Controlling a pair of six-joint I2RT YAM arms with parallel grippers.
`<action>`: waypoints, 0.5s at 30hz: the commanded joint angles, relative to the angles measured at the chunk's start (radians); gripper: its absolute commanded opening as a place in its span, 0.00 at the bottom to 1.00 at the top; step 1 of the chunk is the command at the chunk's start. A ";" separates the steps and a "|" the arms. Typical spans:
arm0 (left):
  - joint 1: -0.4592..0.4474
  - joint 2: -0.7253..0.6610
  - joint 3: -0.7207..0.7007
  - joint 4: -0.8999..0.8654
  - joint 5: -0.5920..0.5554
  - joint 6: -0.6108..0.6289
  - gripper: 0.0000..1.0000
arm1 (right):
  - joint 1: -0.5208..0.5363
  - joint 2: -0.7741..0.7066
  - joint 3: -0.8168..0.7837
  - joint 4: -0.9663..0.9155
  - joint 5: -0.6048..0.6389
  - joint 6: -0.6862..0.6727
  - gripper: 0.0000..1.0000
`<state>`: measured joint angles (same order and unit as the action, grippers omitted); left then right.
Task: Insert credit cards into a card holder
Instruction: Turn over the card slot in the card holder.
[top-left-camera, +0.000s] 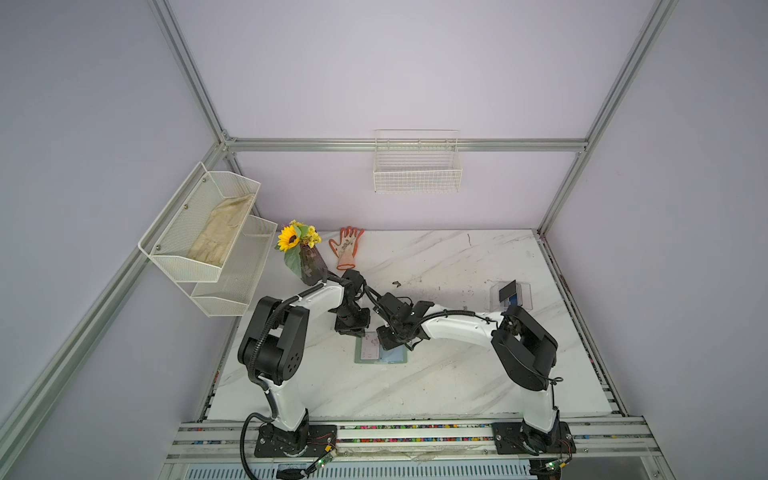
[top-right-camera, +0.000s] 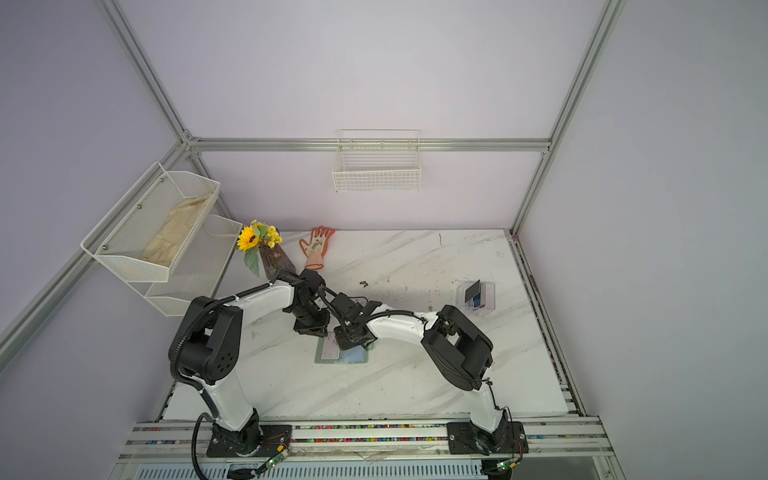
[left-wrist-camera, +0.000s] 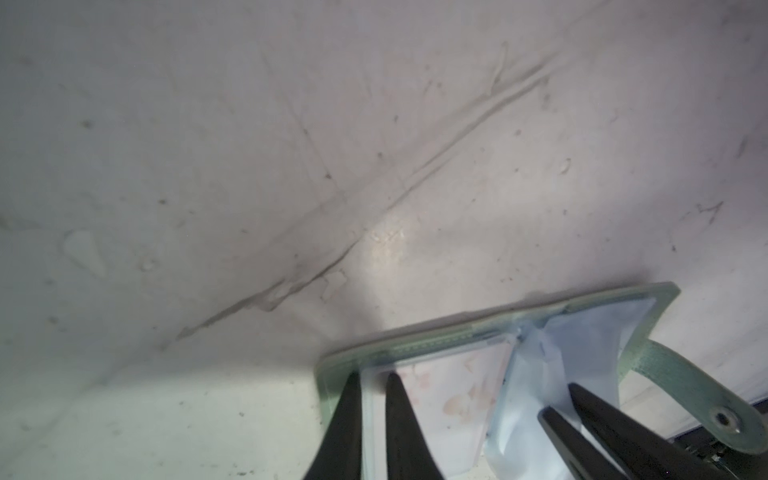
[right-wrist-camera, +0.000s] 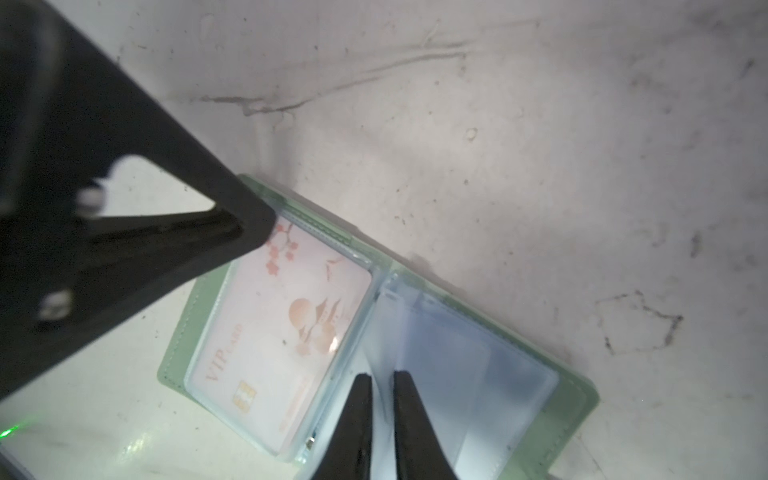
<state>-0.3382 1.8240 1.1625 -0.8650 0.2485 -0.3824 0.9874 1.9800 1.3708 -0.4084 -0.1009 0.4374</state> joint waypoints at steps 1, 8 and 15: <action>0.005 0.013 -0.032 0.020 0.009 -0.008 0.13 | 0.005 0.021 0.010 0.058 -0.069 0.015 0.15; 0.005 0.030 -0.041 0.033 0.016 -0.010 0.13 | 0.005 0.021 -0.010 0.132 -0.175 0.034 0.16; 0.005 0.053 -0.039 0.044 0.024 -0.011 0.13 | 0.005 -0.035 -0.096 0.287 -0.347 0.056 0.25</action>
<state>-0.3283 1.8309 1.1625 -0.8616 0.2665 -0.3828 0.9726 1.9869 1.3167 -0.2161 -0.3096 0.4911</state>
